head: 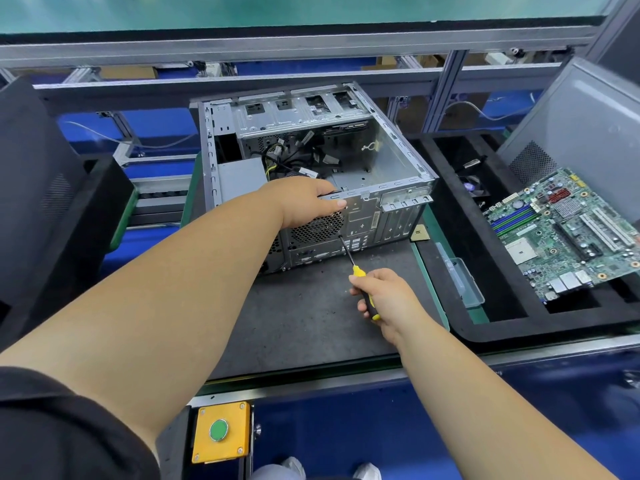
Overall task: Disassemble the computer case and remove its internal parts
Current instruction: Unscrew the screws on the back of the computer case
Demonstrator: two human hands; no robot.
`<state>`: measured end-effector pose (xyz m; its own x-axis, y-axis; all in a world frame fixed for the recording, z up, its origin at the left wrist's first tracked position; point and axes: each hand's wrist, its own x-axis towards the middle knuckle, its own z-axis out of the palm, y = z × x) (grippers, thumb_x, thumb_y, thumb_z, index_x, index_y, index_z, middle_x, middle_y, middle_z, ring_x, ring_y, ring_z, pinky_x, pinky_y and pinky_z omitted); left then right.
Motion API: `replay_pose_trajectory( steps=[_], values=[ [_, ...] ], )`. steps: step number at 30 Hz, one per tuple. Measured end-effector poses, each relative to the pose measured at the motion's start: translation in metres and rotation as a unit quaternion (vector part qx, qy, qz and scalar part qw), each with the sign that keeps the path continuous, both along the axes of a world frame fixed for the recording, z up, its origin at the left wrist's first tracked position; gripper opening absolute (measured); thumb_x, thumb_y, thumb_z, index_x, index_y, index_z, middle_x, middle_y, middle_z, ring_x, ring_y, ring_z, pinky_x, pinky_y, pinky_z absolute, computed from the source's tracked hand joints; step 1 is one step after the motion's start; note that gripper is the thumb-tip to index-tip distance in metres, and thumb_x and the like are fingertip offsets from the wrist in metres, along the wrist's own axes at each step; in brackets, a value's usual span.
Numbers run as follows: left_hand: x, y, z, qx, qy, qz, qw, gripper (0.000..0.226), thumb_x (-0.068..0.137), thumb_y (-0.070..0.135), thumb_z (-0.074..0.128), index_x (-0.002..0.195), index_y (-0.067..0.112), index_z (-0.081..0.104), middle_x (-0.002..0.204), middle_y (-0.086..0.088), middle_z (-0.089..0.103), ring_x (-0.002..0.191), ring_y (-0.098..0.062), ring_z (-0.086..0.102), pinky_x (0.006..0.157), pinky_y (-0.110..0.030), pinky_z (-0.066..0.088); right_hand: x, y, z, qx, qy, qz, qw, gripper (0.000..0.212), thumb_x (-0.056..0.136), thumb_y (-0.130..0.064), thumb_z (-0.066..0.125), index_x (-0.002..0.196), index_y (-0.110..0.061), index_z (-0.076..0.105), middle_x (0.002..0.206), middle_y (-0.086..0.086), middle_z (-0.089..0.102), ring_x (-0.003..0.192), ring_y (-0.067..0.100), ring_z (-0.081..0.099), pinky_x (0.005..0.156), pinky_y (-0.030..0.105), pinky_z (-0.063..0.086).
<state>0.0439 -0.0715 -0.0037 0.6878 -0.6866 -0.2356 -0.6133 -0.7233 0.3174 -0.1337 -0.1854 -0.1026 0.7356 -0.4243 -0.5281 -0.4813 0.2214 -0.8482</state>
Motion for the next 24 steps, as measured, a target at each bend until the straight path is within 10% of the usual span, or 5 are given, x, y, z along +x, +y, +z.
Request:
replay_pose_trajectory(
  steps=[11,24],
  values=[
    [0.002,0.000,-0.002,-0.002,-0.002,0.001,1.000,0.050,0.094,0.063,0.039,0.136,0.038,0.050,0.136,0.005,0.056,0.121,-0.020,0.051,0.097,-0.035,0.041,0.004,0.009,0.018,0.098,0.069,-0.023,0.993,0.038,0.105,-0.026,0.039,0.085,-0.008,0.065,0.070,0.006,0.064,0.052,0.011,0.043,0.052,0.023,0.035],
    [0.003,0.000,-0.003,0.003,-0.015,0.000,1.000,0.052,0.094,0.064,0.037,0.137,0.038,0.048,0.141,0.004,0.052,0.126,-0.022,0.048,0.095,-0.034,0.038,0.004,0.004,0.005,0.025,0.060,-0.007,0.998,0.022,0.100,-0.025,0.051,0.090,-0.011,0.064,0.065,0.000,0.066,0.049,0.011,0.050,0.048,0.024,0.041]
  ],
)
